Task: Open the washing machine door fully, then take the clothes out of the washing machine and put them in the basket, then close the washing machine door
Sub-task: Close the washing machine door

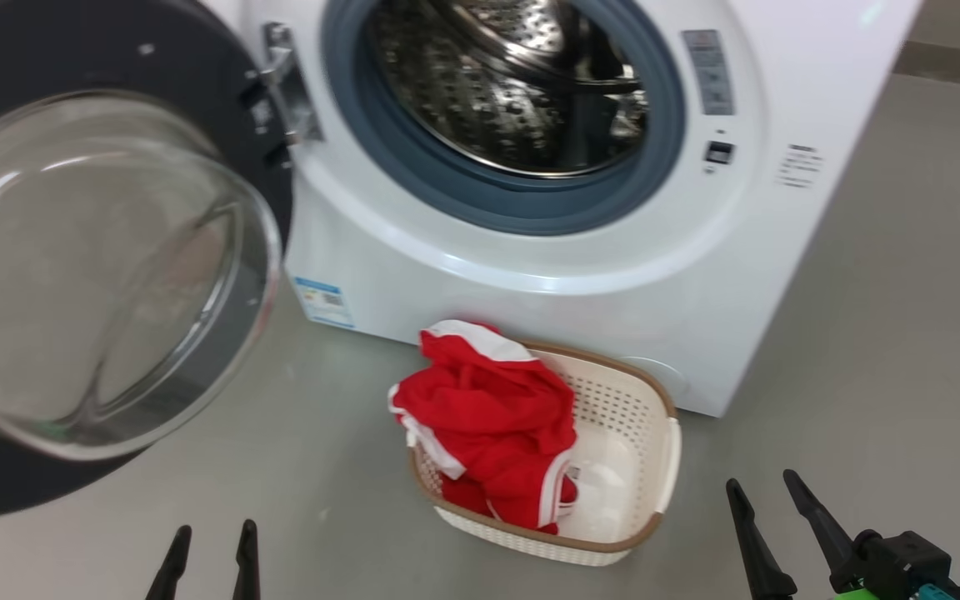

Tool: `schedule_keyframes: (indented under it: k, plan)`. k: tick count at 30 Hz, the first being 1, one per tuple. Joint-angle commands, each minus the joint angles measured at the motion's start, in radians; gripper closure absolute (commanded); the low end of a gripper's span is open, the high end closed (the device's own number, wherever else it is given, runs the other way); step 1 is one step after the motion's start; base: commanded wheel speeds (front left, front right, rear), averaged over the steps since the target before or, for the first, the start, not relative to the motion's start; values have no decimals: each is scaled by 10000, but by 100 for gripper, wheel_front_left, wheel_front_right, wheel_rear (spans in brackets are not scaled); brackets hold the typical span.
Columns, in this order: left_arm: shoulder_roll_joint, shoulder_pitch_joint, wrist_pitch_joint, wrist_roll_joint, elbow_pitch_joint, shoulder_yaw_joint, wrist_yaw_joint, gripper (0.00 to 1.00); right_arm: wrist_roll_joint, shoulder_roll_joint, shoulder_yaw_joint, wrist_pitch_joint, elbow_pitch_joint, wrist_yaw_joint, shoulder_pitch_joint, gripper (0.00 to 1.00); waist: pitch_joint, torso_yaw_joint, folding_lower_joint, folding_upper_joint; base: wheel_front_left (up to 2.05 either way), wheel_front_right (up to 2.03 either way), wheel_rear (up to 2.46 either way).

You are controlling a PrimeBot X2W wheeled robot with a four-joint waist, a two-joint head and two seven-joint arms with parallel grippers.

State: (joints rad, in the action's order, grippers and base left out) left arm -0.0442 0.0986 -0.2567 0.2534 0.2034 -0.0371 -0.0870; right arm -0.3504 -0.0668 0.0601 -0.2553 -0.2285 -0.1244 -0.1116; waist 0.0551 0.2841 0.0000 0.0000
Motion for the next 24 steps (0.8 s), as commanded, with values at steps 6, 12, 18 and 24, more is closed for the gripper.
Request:
schedule_keyframes:
  k: [6, 12, 18, 24]
  plan:
    - [-60, -161, -51, 104, -150, -79, 304, 0, -33, -298, 560, -65, 41, -63, 539, 0, -238, 1539, 0, 0, 0, 0, 0]
    - [-60, 53, -51, 304, -272, -88, 626, 0, -121, -395, 1139, -65, -142, -63, 904, 0, -247, 2162, 0, 0, 0, 0, 0]
    - [-60, 237, -51, 648, -577, -156, 949, 0, -271, -556, 1766, -65, -489, -63, 1539, 0, -82, 2305, 0, 0, 0, 0, 0]
    - [-60, 360, -51, 812, -780, -153, 1140, 0, -426, -650, 2103, -65, -741, -63, 1877, 0, -54, 2351, 0, 0, 0, 0, 0]
